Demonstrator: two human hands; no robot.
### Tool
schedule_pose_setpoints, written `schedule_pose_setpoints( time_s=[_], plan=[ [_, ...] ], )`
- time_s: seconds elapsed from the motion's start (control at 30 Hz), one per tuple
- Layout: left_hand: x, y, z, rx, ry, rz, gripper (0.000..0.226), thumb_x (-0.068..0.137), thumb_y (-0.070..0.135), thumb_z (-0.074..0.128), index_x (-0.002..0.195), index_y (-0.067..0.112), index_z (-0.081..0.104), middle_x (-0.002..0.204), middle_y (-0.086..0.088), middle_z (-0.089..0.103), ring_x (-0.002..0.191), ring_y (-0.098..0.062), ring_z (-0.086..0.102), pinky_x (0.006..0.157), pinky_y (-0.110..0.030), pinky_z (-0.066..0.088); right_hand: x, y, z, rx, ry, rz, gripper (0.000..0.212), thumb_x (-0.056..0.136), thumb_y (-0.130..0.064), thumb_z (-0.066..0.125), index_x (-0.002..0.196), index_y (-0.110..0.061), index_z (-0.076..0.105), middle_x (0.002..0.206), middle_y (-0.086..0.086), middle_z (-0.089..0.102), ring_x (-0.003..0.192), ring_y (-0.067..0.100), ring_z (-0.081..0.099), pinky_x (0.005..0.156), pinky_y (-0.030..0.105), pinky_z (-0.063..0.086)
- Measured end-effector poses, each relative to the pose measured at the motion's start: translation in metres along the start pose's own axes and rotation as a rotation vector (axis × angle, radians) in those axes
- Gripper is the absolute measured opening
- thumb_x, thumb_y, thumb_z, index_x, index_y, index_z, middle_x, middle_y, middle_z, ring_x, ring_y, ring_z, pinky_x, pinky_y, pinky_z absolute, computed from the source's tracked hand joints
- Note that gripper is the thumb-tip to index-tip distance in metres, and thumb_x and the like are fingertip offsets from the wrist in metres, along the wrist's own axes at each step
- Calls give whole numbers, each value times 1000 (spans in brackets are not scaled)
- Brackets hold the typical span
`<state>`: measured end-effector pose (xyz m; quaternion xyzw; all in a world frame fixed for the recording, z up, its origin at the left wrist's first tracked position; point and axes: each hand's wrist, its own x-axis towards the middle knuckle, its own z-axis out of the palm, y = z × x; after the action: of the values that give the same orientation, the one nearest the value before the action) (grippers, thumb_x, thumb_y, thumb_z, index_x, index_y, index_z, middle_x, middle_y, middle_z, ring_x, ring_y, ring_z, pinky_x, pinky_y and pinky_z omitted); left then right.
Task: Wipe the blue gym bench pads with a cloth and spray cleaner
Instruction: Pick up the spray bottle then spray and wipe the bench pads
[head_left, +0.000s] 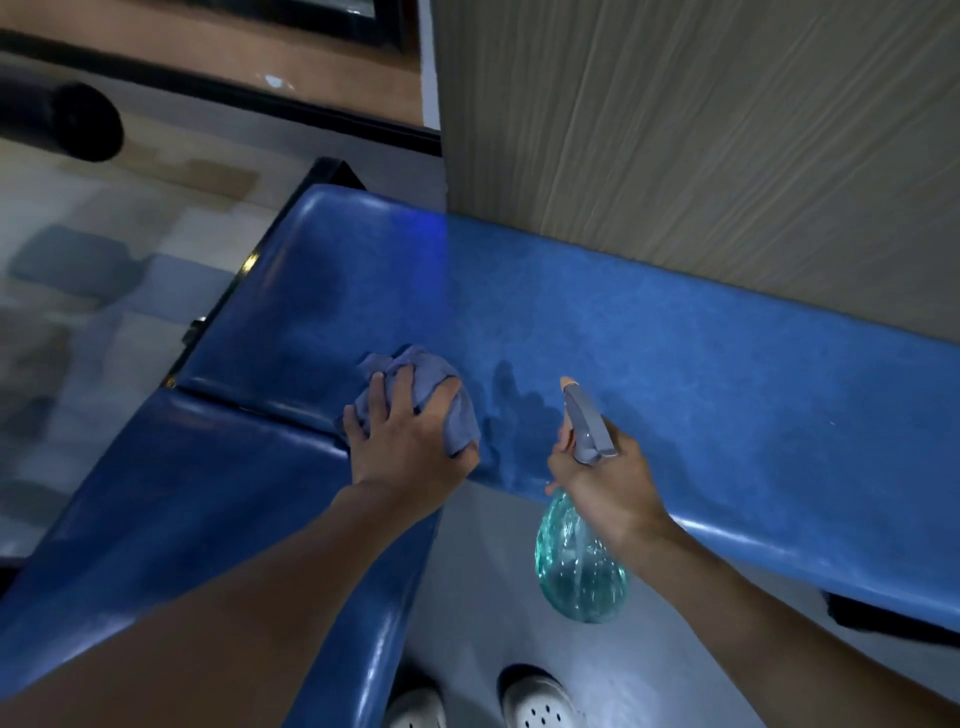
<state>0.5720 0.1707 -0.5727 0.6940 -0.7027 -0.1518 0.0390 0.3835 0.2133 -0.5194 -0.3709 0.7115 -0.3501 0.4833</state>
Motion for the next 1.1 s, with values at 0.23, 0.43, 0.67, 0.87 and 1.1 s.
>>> schedule_pose_setpoints(
  time_s=[0.23, 0.43, 0.67, 0.87, 1.1],
  plan=[
    [-13, -18, -4, -34, 4, -99, 70, 79, 57, 61, 141, 48, 29, 159, -2, 15, 150, -36, 7, 113, -62, 21, 6, -3, 9, 41, -88, -7, 21, 68, -9, 60, 89, -11, 58, 67, -12, 51, 64, 19, 49, 67, 53, 52],
    [-33, -29, -5, -23, 46, -279, 74, 81, 57, 62, 146, 44, 31, 159, -4, 17, 146, -38, 16, 113, -62, 21, 19, -14, 19, -65, -239, -68, 32, 59, -25, 55, 87, -40, 62, 70, -19, 54, 65, 21, 54, 65, 45, 53],
    [-47, -32, -2, -39, 112, -416, 77, 80, 62, 60, 148, 44, 30, 158, -4, 20, 144, -36, 20, 114, -60, 22, 32, -32, 40, -100, -347, -122, 21, 78, -11, 62, 94, -24, 61, 87, -14, 60, 82, 30, 70, 66, 30, 51],
    [-58, -39, -3, -86, 128, -454, 76, 83, 63, 57, 149, 45, 25, 158, -2, 16, 145, -34, 16, 116, -58, 18, 38, -38, 52, -236, -306, -155, 8, 64, -30, 57, 70, -27, 52, 65, -6, 56, 69, 30, 70, 67, 45, 57],
    [-80, -48, -1, -124, 157, -503, 75, 82, 64, 56, 148, 47, 25, 158, -3, 17, 144, -34, 18, 117, -56, 19, 24, -47, 57, -141, -355, -207, 16, 79, -5, 61, 92, -14, 61, 77, -8, 56, 72, 33, 62, 68, 38, 53]
  ],
)
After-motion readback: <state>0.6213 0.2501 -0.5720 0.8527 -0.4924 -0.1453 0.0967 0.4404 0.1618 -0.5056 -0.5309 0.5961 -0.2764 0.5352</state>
